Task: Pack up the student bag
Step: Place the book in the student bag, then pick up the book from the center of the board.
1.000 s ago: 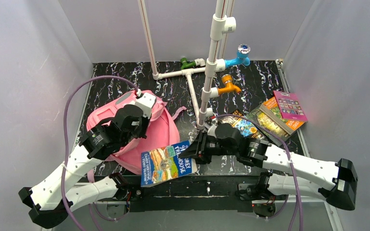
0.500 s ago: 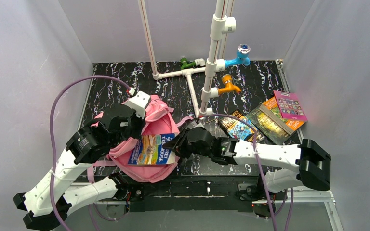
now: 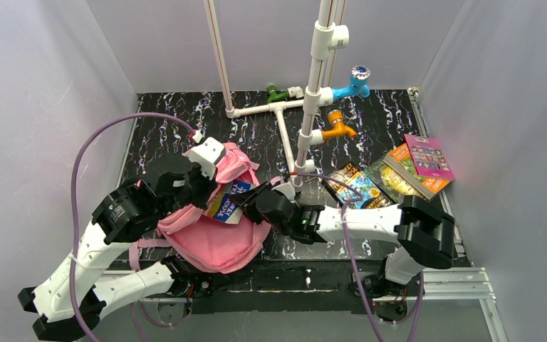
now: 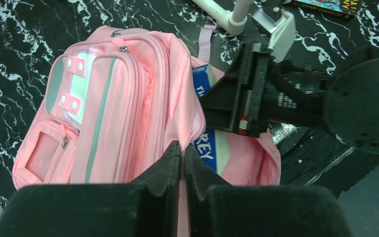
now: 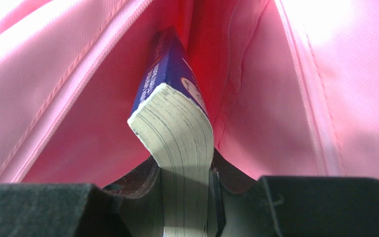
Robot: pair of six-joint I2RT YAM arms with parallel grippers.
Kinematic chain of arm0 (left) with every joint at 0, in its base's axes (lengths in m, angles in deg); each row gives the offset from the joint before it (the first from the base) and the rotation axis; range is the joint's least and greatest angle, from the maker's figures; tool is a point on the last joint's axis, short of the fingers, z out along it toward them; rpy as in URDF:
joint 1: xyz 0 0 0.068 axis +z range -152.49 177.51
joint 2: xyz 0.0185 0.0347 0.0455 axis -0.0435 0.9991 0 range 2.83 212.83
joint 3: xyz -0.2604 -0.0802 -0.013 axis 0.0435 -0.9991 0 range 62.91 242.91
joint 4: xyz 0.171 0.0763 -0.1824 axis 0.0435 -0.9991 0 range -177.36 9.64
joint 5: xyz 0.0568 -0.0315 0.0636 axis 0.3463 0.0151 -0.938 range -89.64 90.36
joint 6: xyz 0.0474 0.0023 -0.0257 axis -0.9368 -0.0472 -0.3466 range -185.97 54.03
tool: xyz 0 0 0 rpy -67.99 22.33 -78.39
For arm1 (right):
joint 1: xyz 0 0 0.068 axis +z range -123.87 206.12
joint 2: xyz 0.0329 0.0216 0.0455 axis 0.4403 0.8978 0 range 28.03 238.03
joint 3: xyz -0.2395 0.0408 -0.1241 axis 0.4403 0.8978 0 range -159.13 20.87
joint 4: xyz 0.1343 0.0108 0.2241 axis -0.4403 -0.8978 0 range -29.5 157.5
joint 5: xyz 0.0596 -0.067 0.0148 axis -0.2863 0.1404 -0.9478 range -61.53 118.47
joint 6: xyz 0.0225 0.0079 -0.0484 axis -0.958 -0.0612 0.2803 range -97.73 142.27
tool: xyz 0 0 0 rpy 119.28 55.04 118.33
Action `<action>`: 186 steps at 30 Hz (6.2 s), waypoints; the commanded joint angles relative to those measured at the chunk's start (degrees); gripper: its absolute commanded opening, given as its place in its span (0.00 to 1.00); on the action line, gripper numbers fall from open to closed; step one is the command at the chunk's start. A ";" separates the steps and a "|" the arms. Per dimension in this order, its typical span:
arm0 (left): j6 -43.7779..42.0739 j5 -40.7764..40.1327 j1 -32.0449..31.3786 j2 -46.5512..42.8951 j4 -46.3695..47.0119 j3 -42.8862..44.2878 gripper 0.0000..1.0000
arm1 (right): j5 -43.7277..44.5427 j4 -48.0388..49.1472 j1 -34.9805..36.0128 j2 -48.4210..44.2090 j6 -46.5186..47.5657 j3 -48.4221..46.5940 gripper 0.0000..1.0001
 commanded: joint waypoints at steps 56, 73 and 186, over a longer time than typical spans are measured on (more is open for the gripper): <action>-10.66 -2.42 -0.07 -2.71 7.20 -5.34 0.00 | -16.35 20.23 -0.06 19.28 24.73 -6.45 0.36; -2.98 -9.04 -0.13 -5.39 6.04 -11.54 0.00 | -15.60 13.96 -4.70 25.41 37.80 -17.06 0.30; 23.47 -7.49 0.28 -0.90 11.03 -23.39 0.00 | -27.80 21.74 -95.04 -27.75 17.57 42.81 0.98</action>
